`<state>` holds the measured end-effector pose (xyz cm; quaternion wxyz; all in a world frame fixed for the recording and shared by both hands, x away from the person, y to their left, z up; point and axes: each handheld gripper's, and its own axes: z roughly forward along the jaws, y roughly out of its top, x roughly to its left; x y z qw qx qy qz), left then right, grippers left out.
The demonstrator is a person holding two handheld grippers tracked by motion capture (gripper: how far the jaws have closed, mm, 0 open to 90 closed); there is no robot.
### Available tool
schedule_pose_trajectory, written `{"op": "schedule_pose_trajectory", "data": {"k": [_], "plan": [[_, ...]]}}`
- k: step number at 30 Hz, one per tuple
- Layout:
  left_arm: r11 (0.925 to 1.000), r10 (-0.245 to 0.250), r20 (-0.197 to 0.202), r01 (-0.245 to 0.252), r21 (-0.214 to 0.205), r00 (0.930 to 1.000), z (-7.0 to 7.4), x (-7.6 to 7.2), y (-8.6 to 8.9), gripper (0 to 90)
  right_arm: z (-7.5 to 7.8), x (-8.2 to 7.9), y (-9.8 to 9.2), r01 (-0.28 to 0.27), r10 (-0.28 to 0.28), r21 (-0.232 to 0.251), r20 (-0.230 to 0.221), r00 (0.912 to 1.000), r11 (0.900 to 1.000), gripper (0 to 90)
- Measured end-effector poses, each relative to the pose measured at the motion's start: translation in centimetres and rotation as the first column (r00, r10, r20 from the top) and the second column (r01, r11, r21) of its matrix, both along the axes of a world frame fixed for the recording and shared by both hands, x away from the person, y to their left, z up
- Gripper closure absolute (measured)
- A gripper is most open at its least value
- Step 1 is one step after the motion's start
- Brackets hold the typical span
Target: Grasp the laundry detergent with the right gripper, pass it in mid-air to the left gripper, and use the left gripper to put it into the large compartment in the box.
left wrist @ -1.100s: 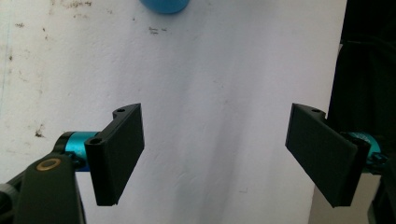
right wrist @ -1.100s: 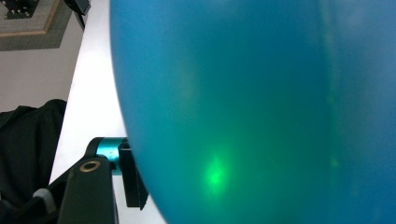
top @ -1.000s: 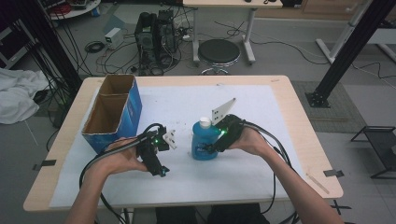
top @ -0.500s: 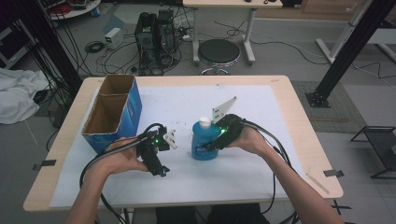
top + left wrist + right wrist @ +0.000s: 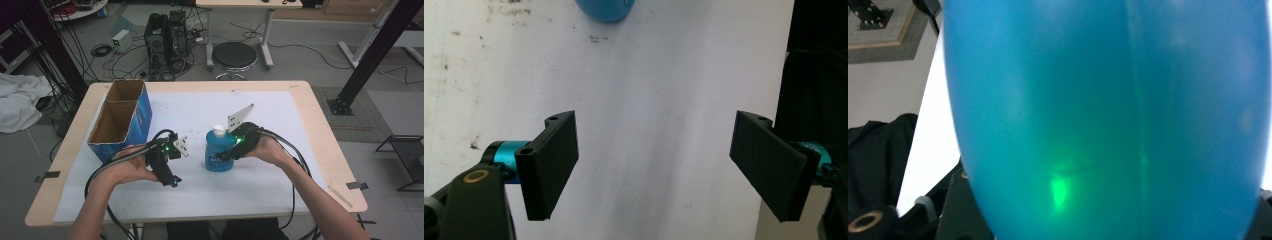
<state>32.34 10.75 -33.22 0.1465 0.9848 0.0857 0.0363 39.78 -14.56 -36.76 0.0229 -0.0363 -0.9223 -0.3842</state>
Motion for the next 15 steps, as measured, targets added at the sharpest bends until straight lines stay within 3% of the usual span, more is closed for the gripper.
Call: {"op": "schedule_pose_trajectory", "data": {"k": [1,4,5,10,11,15], "plan": [[1.0,-0.008,0.002,0.008,0.003,1.0,0.3,0.2,0.0,19.7,0.1,-0.1,-0.1,0.007,-0.007,-0.013,-0.007,1.0,0.9999,44.1],[0.9992,0.011,0.011,-0.011,-0.038,0.9999,1.1,0.7,-0.2,19.6,0.3,-0.2,-0.3,0.004,-0.004,-0.024,0.005,1.0,0.9997,44.2],[0.9996,-0.016,0.021,0.016,-0.023,0.9997,1.7,1.1,-0.2,19.7,0.5,-0.2,-0.3,0.007,-0.007,-0.022,0.002,1.0,0.9997,44.1],[0.9964,-0.007,0.023,0.009,-0.085,0.9997,3.6,2.3,-1.0,19.6,1.5,-0.2,-1.2,-0.003,0.003,-0.004,0.011,0.9999,1.0,44.1],[0.9963,-0.037,0.029,0.039,-0.076,0.9989,4.3,3.0,-1.1,19.7,1.7,-0.2,-1.3,0.003,-0.003,0.005,0.01,0.9999,1.0,44.1],[0.9914,-0.037,0.036,0.041,-0.124,0.9987,6.1,4.3,-1.8,19.7,2.2,-0.5,-1.8,0.01,-0.01,0.001,0.022,0.9997,0.9999,44.2]]}}
